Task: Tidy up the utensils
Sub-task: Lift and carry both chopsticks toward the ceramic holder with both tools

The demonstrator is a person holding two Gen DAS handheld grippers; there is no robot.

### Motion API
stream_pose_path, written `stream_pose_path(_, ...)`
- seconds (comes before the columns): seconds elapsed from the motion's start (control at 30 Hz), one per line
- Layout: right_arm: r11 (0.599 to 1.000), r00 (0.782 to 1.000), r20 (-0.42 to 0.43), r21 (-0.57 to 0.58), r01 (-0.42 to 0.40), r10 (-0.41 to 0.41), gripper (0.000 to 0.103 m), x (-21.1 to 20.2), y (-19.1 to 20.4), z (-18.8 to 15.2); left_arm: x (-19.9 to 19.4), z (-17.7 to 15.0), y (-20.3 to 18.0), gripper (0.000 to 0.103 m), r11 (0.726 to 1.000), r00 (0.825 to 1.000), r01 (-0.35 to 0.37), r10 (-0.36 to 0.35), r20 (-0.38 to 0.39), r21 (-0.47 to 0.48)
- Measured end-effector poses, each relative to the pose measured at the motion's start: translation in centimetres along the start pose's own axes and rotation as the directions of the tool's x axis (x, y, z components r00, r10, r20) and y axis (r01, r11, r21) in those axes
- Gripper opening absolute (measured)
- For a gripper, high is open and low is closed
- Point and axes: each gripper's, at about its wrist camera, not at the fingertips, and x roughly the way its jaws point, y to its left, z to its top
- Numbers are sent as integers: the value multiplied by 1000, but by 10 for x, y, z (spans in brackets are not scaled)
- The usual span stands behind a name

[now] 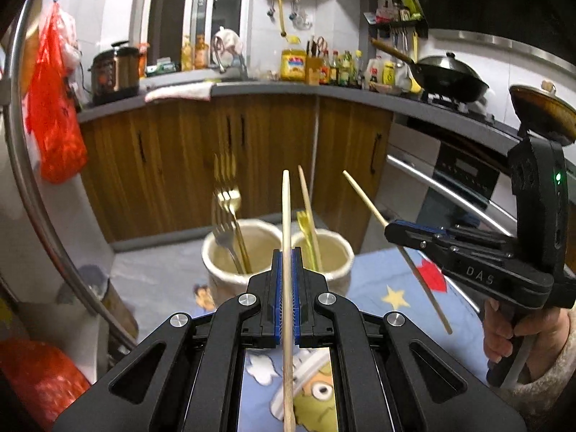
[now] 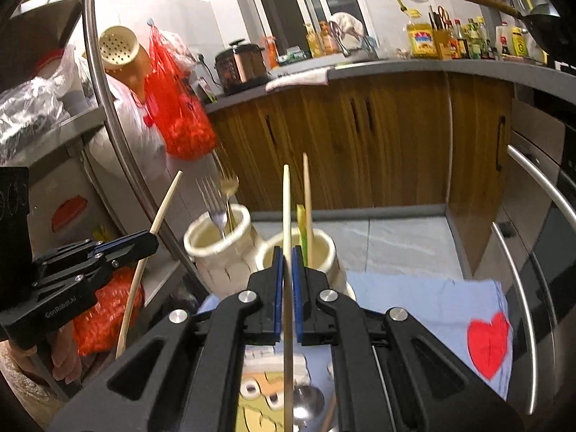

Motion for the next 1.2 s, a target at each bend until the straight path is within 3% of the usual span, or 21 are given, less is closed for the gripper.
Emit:
stream_pose_path(0.23,998,992,118,44,-42,36,5,23,-6,33,3,41,25,5,998,995,42,-37,92,-54)
stream_pose_path(0.53,994,959,281,112,-6,-26,5,56,-22,57,31,70,35,5,997,975,0,17,223,-78)
stream_pose_path(0.97,988,954,294,155,9,-55,5,101,-36,38,63,54,43,5,994,936,-76,98,338,-79)
stream_pose_path(1.2,989,948,306,141,47,-89,5,109,-33,27,67,46,47,5,993,930,-78,105,351,-89)
